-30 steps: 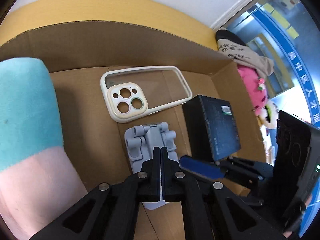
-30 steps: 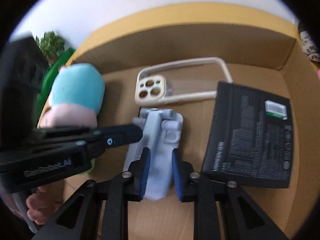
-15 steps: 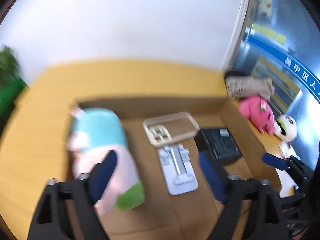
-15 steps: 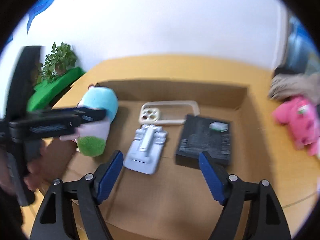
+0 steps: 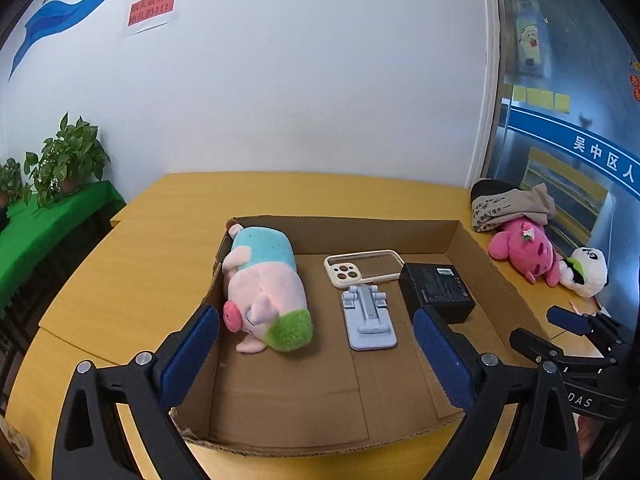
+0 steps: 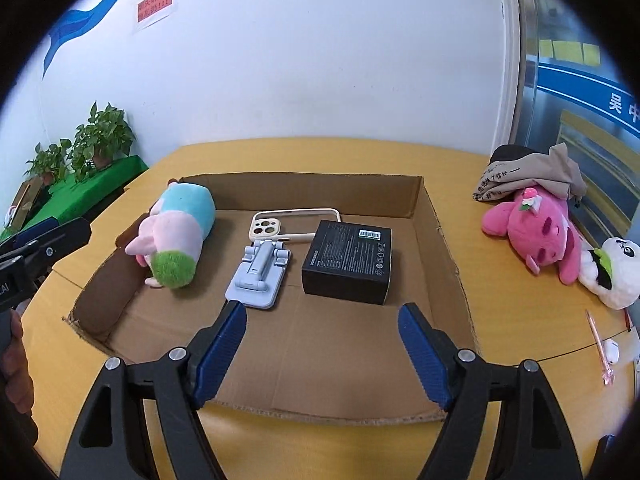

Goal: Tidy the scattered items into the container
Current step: 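Move the right tool to the black sunglasses on the table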

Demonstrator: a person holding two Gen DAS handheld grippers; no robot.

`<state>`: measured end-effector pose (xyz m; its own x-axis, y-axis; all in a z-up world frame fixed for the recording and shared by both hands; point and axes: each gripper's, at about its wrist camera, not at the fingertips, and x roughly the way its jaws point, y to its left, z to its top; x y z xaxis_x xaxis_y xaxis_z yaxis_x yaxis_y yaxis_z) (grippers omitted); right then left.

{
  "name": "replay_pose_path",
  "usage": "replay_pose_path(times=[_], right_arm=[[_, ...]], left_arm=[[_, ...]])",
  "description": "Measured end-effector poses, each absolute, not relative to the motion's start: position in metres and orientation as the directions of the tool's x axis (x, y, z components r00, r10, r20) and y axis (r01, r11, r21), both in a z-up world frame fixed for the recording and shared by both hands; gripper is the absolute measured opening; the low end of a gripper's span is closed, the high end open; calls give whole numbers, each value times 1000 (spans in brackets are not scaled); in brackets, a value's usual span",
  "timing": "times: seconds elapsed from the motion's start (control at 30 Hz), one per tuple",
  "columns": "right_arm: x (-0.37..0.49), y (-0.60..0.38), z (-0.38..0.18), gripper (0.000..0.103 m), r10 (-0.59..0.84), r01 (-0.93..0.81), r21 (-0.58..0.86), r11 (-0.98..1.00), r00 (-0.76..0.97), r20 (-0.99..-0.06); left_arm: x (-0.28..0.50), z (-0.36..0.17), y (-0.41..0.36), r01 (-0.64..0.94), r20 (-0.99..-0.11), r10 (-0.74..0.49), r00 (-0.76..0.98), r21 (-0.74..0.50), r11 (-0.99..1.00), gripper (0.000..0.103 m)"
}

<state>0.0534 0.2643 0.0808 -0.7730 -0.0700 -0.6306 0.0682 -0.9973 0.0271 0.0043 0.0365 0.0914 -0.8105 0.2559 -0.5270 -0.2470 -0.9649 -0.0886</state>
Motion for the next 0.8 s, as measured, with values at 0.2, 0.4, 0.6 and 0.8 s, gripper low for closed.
replay_pose_path(times=[0.2,0.4,0.6,0.8], right_arm=[[64,270,79,78,-71,63,36,-997,-771,-632],[64,276,70,78,-79,66,44,-997,-757,-648],[46,288,31,78,-54,46,31,-998,-685,-726],[56,287,11,78,-53,49,27,-998,-679,-732]], left_arm=[[20,91,43,-256,-528,257,-809,-78,-964,100],[19,79,47,-261,-558,255,-790,-70,-963,100],[-5,30,40,-248,-657,247,-712,-93,-964,100],[-11,-13,35,-221,-732,200,-652,-69,-973,100]])
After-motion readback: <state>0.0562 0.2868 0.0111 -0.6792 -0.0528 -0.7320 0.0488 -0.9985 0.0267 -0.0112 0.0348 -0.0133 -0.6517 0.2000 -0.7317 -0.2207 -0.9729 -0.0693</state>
